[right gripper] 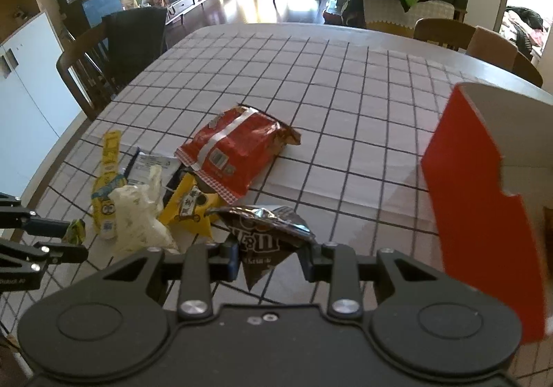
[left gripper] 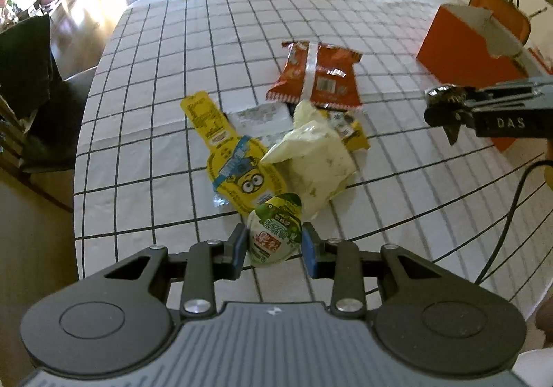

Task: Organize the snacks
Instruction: 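Carry the green-white pouch and M&M's bag over the orange box with both tools, then lower both packets into the box and open both tools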

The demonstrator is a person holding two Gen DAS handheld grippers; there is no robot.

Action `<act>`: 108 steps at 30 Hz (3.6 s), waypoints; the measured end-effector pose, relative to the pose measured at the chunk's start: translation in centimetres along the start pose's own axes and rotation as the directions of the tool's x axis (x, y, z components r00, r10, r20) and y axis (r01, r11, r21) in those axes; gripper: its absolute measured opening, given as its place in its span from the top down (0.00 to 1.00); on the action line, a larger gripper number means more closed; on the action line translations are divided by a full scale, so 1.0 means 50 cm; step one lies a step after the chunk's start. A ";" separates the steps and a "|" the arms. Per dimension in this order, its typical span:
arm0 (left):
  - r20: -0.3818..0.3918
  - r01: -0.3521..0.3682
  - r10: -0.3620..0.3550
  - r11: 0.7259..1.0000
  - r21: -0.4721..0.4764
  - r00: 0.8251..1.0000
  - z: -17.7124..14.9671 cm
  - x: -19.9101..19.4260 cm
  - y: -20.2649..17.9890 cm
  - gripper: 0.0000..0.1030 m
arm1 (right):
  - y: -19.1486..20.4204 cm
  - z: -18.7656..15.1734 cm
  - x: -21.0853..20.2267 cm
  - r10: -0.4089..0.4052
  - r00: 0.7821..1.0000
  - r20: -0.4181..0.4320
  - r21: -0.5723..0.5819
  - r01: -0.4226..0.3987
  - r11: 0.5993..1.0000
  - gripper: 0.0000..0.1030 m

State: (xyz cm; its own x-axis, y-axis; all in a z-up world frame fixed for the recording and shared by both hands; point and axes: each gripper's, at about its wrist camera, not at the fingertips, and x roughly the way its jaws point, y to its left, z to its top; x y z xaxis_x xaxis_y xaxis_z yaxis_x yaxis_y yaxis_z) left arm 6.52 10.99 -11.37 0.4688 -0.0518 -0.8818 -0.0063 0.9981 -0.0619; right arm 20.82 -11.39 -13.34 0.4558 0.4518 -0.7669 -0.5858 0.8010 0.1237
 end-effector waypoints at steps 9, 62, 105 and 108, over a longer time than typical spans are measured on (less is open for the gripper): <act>0.074 0.028 -0.028 1.000 0.001 0.997 0.046 -0.064 -0.066 0.69 | -0.041 0.008 -0.106 -0.001 0.998 0.070 0.037 -0.002 0.999 0.69; -0.090 0.112 -0.099 0.981 0.161 0.991 0.379 0.161 -0.692 0.68 | -0.523 0.077 -0.100 -0.008 0.997 -0.081 -0.144 -0.004 0.990 0.69; 0.043 0.156 -0.169 0.965 0.211 0.985 0.348 0.057 -0.658 0.46 | -0.517 0.066 -0.181 0.027 1.000 0.012 -0.081 -0.026 0.996 0.22; 0.071 0.155 -0.173 0.965 0.210 0.982 0.344 0.035 -0.645 0.42 | -0.507 0.066 -0.200 0.026 0.999 0.037 -0.075 -0.023 0.997 0.20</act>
State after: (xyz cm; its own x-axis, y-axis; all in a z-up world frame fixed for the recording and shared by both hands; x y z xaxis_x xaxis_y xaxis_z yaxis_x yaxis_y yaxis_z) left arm 22.71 -20.70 -2.88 0.5242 -0.2213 -0.8223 0.2522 0.9627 -0.0983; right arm 33.33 -34.92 -6.76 0.4653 0.4866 -0.7394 -0.6445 0.7588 0.0939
